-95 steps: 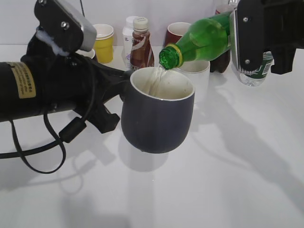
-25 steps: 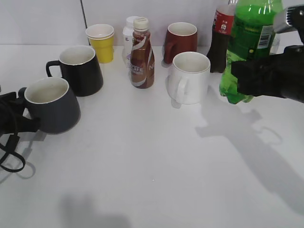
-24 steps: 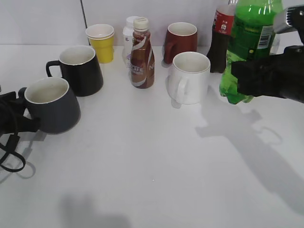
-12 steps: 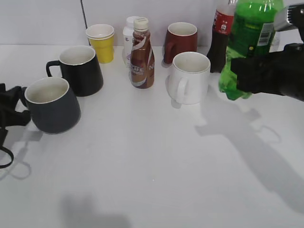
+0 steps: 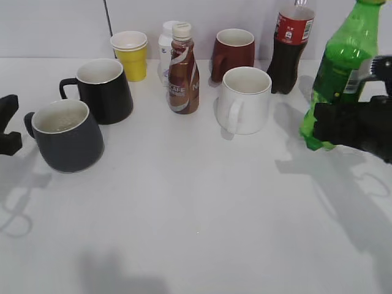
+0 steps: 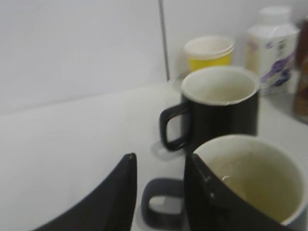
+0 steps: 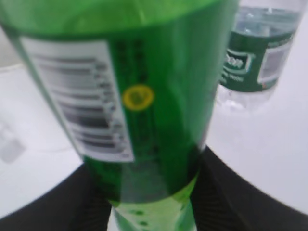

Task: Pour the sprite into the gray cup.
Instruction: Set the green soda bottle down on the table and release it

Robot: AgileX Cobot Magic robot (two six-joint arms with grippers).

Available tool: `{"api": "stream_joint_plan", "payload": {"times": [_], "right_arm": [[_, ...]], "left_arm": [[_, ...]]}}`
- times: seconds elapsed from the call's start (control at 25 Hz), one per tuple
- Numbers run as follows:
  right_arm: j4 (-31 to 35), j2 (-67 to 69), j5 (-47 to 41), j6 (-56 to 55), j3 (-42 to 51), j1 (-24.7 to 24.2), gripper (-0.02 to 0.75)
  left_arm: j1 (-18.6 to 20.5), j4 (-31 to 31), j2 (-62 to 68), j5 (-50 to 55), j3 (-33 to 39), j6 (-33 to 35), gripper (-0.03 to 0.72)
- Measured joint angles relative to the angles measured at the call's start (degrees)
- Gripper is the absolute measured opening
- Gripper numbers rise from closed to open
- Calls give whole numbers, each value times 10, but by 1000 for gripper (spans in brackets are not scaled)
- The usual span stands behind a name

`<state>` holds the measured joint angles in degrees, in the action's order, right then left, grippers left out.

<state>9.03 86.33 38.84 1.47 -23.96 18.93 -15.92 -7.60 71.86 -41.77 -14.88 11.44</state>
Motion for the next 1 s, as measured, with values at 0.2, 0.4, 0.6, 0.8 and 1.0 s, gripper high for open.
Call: {"api": "stream_joint_plan", "payload": {"times": [0.2, 0.4, 0.6, 0.8, 1.0], "right_arm": [[-2, 60, 55, -15, 0, 0, 330], [-31, 78, 75, -18, 0, 0, 330], [-55, 78, 77, -19, 0, 0, 446], [-57, 78, 86, -19, -1, 0, 588], [-57, 68, 91, -19, -1, 0, 609]], "left_arm": [[0, 33, -35, 25, 0, 0, 265], [0, 38, -40, 32, 0, 0, 265], [0, 38, -40, 32, 0, 0, 265], [0, 38, -40, 32, 0, 0, 265], [0, 39, -45, 34, 0, 0, 265]]}}
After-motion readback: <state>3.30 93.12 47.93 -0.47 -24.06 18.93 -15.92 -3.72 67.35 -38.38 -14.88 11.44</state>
